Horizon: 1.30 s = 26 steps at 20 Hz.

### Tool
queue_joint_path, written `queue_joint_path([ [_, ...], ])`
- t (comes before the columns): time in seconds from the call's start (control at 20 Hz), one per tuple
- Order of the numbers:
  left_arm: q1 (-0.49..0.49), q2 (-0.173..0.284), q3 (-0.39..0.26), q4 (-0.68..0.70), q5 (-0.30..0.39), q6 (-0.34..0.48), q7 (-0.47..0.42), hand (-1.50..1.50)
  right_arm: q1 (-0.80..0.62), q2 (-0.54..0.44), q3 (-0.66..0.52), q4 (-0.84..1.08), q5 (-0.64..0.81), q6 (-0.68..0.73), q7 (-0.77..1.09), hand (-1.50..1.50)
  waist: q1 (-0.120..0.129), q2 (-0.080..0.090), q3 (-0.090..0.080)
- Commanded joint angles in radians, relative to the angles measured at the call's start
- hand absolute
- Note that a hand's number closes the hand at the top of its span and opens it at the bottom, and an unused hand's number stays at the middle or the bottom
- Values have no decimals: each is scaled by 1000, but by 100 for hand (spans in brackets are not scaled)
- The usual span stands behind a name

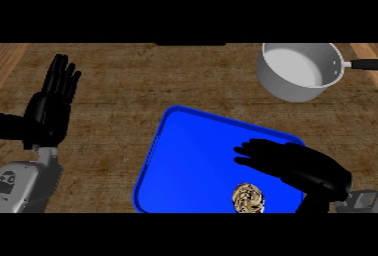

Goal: Pick the cupcake from the tray and place it in the pot

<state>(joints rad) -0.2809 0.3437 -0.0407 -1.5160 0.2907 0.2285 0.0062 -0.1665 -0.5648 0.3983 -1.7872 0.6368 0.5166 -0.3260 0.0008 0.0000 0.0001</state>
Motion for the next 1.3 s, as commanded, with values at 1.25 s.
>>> queue_joint_path([
  [1.25, 23, -91, 106, -25, -122, -94, 12, 0, 37, 363, 97, 279, 415, -177, -50, -150, 1, 0, 0],
])
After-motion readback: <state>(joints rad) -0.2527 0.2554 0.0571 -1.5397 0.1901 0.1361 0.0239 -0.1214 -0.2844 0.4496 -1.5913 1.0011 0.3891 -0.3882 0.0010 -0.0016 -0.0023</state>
